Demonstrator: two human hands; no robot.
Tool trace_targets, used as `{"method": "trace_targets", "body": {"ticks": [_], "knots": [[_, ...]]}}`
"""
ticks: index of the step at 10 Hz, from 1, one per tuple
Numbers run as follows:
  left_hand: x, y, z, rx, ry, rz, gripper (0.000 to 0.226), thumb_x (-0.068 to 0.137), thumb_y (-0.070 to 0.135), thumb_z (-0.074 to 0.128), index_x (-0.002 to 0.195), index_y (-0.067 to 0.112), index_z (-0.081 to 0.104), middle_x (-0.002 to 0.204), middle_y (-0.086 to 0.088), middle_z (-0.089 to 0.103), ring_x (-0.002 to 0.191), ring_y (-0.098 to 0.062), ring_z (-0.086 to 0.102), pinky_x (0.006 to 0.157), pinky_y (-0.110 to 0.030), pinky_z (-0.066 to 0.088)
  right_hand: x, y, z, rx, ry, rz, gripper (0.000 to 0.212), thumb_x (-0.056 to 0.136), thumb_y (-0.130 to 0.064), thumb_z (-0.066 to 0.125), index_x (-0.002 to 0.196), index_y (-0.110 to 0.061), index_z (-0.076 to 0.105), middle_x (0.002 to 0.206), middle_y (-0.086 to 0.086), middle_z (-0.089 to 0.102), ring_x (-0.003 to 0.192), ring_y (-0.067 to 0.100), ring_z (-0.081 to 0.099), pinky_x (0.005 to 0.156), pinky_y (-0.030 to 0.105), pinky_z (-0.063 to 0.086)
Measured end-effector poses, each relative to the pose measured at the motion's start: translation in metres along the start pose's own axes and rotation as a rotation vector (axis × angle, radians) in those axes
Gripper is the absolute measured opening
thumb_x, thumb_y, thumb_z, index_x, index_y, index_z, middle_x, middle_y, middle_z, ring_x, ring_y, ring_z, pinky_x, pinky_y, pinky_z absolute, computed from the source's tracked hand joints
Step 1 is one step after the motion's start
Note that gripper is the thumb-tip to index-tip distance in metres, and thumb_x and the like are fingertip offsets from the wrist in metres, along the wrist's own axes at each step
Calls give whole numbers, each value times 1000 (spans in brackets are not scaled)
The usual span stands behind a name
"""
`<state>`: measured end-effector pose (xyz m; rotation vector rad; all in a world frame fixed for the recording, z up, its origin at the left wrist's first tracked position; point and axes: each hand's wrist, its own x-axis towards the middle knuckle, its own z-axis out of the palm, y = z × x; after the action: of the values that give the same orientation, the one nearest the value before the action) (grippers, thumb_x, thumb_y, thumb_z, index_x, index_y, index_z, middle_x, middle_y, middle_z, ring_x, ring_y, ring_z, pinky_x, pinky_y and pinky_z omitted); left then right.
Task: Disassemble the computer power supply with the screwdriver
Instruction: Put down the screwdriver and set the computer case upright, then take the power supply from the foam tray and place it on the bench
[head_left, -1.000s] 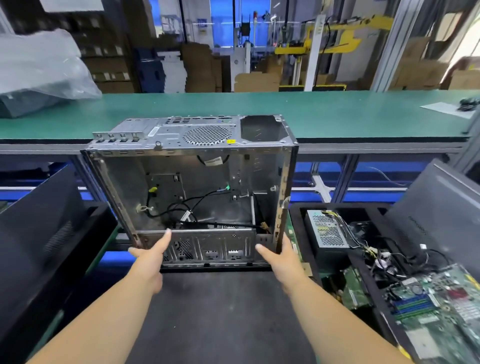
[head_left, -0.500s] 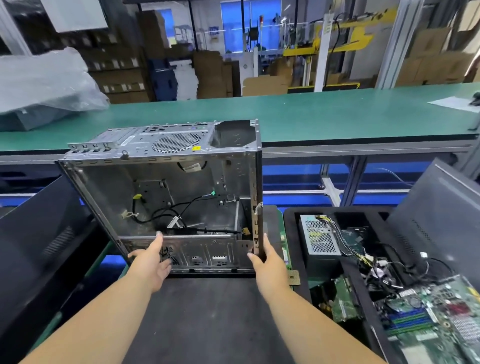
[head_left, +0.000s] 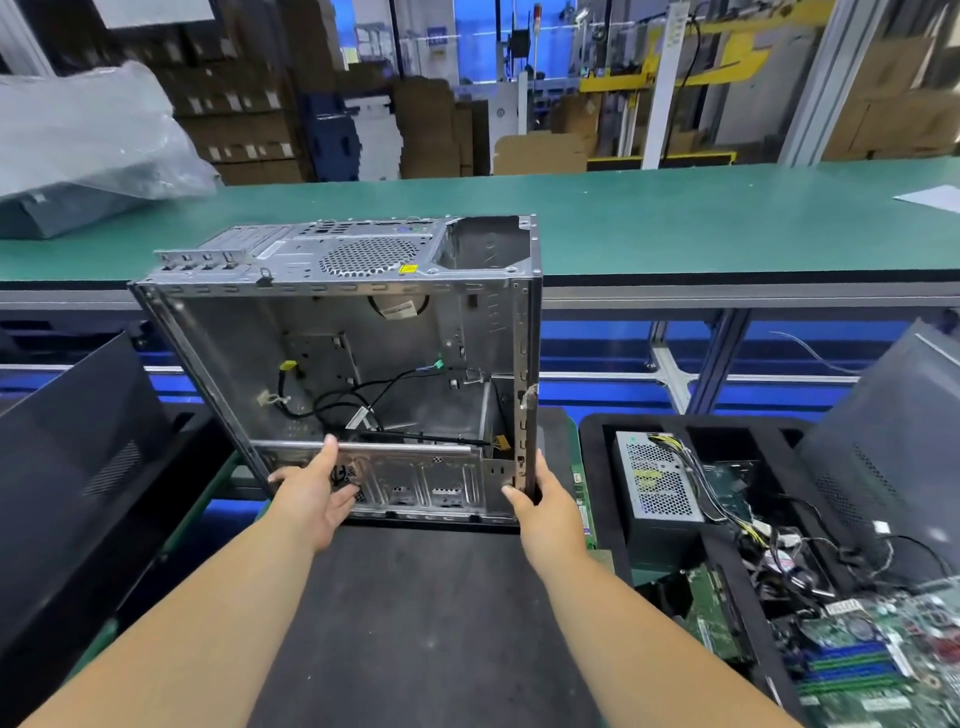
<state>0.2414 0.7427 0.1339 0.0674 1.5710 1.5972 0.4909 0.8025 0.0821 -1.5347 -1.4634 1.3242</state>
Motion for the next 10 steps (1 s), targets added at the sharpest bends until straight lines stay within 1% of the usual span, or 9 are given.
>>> {"method": "trace_targets", "body": {"ticks": [1, 2, 4, 5, 6, 7, 8, 9, 10], "knots": [[3, 2, 3, -8, -14, -2, 59, 96, 49, 57, 142, 42, 20, 161, -7, 24, 136, -32, 45, 113, -41, 38, 5, -3, 3, 9, 9, 17, 67, 98, -27, 62, 155, -38, 29, 139, -7, 59, 116, 15, 58, 75, 15, 40], [4, 6, 6, -5, 7, 24, 78, 93, 47, 62, 148, 44, 6, 160, -3, 28, 131, -31, 52, 111, -42, 41, 8, -6, 4, -2, 16, 30, 64, 98, -28, 62, 154, -39, 31, 134, -8, 62, 101, 12, 58, 58, 7, 35], [7, 0, 2, -60, -48, 16, 63, 100, 40, 54, 149, 38, 13, 158, -6, 31, 138, -29, 44, 114, -39, 36, 8, -10, 3, -47, 26, -1, 56, 98, -26, 62, 151, -31, 41, 132, -7, 63, 107, 13, 58, 81, 20, 41], [0, -15, -15, 25, -53, 131, 79, 95, 34, 63, 155, 18, 14, 148, -17, 45, 129, -34, 53, 107, -45, 44, 6, -13, 4, -100, 54, 0, 45, 98, -25, 62, 142, -25, 52, 117, -8, 67, 99, 13, 58, 73, 23, 40], [0, -24, -33, 70, -90, 119, 72, 96, 28, 62, 153, 17, 20, 148, -16, 46, 131, -34, 51, 103, -42, 43, 1, -14, 4, -132, 107, -6, 29, 97, -23, 62, 127, -21, 64, 100, -11, 67, 100, 16, 62, 70, 22, 40], [-4, -25, -42, 37, -206, -30, 80, 99, 29, 58, 157, 30, 3, 154, -10, 38, 141, -28, 39, 114, -44, 27, -11, -15, 5, -106, 152, 6, 34, 98, -22, 60, 132, -19, 61, 118, 0, 68, 101, 12, 58, 83, 24, 39], [-7, -31, -46, 82, -283, -74, 73, 99, 24, 57, 156, 28, 12, 150, -10, 44, 136, -25, 45, 116, -40, 30, -27, -16, 6, -80, 186, 41, 41, 99, -25, 59, 139, -17, 56, 134, 3, 62, 117, 14, 57, 92, 25, 38], [-9, -38, -46, 154, -398, -94, 42, 99, 21, 57, 139, 18, 46, 138, -6, 56, 115, -18, 58, 103, -36, 42, -44, -16, 2, -77, 240, 56, 43, 98, -30, 59, 140, -20, 55, 140, -2, 58, 123, 16, 56, 90, 24, 42], [-17, -42, -37, 219, -485, -99, 16, 97, 22, 61, 112, 20, 64, 118, -3, 68, 102, -14, 67, 86, -32, 51, -55, -15, -8, -103, 284, 39, 32, 99, -32, 57, 129, -24, 62, 132, -8, 60, 106, 11, 57, 57, 7, 41]]}}
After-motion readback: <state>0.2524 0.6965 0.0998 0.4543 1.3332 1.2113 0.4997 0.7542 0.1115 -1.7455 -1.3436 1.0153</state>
